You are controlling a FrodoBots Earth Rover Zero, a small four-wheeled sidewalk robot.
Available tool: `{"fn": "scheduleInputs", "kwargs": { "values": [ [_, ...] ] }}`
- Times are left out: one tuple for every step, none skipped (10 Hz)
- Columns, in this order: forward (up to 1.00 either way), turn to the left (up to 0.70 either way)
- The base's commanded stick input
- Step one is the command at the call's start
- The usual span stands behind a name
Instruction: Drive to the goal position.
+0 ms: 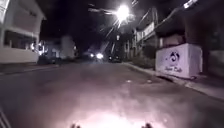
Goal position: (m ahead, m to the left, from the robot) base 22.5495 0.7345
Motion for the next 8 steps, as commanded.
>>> {"fn": "scheduleInputs", "kwargs": {
  "values": [
    [0.7, 0.0],
    [0.7, 0.0],
    [0.7, 0.0],
    [0.7, 0.0],
    [0.7, 0.0],
    [0.7, 0.0],
    [0.7, 0.0],
    [0.7, 0.0]
  ]
}}
